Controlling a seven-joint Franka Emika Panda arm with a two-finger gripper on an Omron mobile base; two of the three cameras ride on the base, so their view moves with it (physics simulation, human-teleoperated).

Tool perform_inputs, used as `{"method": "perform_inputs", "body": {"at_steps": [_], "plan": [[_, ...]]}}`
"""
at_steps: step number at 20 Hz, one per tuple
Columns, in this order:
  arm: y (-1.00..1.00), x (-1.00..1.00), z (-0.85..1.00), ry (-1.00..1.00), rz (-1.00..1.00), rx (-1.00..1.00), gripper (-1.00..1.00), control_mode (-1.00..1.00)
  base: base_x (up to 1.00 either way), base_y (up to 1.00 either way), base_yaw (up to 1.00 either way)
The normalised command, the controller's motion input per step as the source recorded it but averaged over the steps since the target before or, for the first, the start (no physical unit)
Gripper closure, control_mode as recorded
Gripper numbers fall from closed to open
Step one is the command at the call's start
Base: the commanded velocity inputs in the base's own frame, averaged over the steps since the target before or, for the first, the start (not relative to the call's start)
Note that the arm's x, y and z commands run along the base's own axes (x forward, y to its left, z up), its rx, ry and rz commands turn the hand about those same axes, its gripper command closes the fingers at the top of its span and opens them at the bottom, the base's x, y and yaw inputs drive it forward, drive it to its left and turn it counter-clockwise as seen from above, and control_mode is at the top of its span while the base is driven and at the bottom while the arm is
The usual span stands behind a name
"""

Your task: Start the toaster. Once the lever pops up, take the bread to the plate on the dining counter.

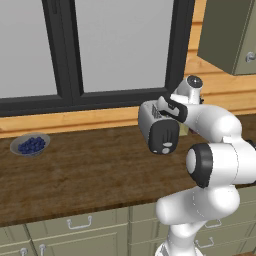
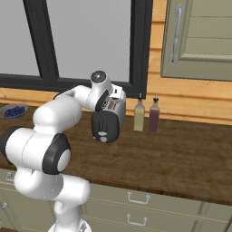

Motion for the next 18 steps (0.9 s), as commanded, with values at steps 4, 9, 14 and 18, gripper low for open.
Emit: {"method": "perform_inputs", "body": {"at_steps": [4, 9, 14, 18], "plan": [[0.0, 0.0, 0.0, 0.0, 0.0, 0.0, -1.0, -1.0, 0.0, 0.0, 0.0], [0.0, 0.0, 0.0, 0.0, 0.0, 0.0, -1.0, -1.0, 0.0, 0.0, 0.0], [0.0, 0.0, 0.0, 0.0, 0.0, 0.0, -1.0, -1.0, 0.0, 0.0, 0.0], [0.0, 0.0, 0.0, 0.0, 0.0, 0.0, -1.0, -1.0, 0.0, 0.0, 0.0]]}}
